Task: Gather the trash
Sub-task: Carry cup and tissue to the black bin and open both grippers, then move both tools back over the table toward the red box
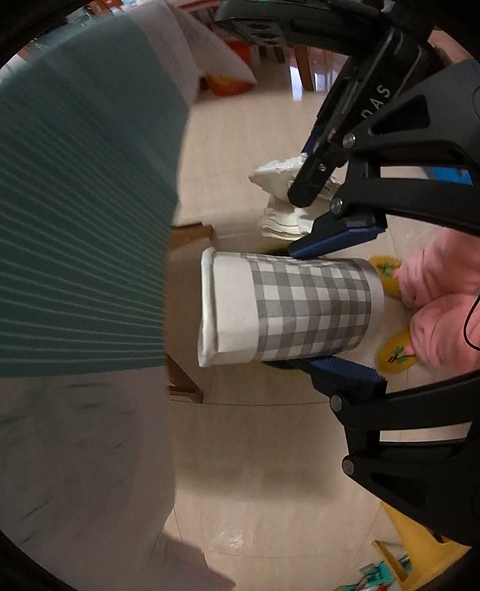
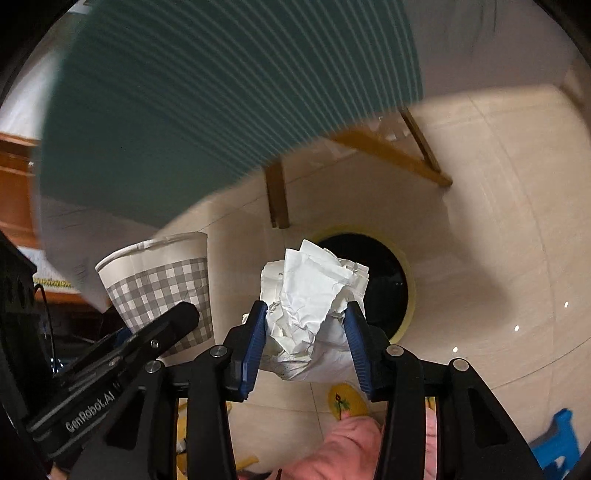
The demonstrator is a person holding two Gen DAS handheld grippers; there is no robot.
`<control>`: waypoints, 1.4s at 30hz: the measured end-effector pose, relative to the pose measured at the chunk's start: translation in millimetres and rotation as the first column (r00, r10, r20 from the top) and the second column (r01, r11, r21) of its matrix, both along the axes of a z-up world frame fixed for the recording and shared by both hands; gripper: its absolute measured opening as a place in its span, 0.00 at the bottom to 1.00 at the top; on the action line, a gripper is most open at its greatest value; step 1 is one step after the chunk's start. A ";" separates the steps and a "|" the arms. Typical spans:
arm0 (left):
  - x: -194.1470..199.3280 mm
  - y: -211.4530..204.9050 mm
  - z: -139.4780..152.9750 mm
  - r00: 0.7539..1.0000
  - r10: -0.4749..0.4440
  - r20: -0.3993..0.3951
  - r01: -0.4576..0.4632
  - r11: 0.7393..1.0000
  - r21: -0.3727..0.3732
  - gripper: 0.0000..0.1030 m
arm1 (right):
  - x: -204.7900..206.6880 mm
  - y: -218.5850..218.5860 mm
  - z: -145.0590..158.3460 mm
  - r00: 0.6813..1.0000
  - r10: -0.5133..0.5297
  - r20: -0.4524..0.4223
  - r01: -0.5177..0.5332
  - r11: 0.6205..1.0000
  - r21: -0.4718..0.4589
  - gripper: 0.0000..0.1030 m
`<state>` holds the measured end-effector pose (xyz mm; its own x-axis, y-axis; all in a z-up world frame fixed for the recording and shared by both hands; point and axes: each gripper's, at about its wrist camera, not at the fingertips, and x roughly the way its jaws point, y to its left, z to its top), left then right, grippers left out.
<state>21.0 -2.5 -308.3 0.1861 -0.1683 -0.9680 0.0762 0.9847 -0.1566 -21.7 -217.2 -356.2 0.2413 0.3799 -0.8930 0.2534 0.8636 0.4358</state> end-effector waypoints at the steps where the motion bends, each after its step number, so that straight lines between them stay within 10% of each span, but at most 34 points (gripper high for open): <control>1: 1.7 0.5 -12.6 1.000 -0.003 -0.009 0.003 1.000 0.007 0.46 | 0.1 0.1 -13.1 1.000 -0.011 -0.005 0.011 1.000 0.001 0.44; 5: 6.8 7.2 -56.6 0.999 0.005 -0.039 -0.004 1.000 0.023 0.53 | -0.2 4.0 -64.0 0.998 -0.056 -0.019 0.056 0.998 0.022 0.65; 9: 9.6 21.7 -85.5 0.998 0.038 -0.052 -0.037 0.999 0.021 0.85 | -2.9 7.6 -103.9 0.993 -0.103 -0.059 0.104 0.994 0.017 0.79; 19: 0.7 35.5 -82.5 0.998 0.049 -0.030 -0.047 0.998 0.037 0.85 | -18.4 21.3 -109.1 0.998 -0.058 -0.011 0.057 0.996 -0.063 0.83; 28: -6.2 31.8 -21.8 0.999 0.046 0.012 -0.046 0.999 -0.012 0.85 | -13.4 12.5 -21.9 0.998 -0.070 0.002 0.070 0.993 -0.092 0.83; 42: -25.4 41.0 210.9 0.987 -0.005 0.163 0.015 0.998 -0.058 0.85 | -32.4 30.8 216.7 0.991 -0.012 0.136 0.039 0.980 -0.196 0.83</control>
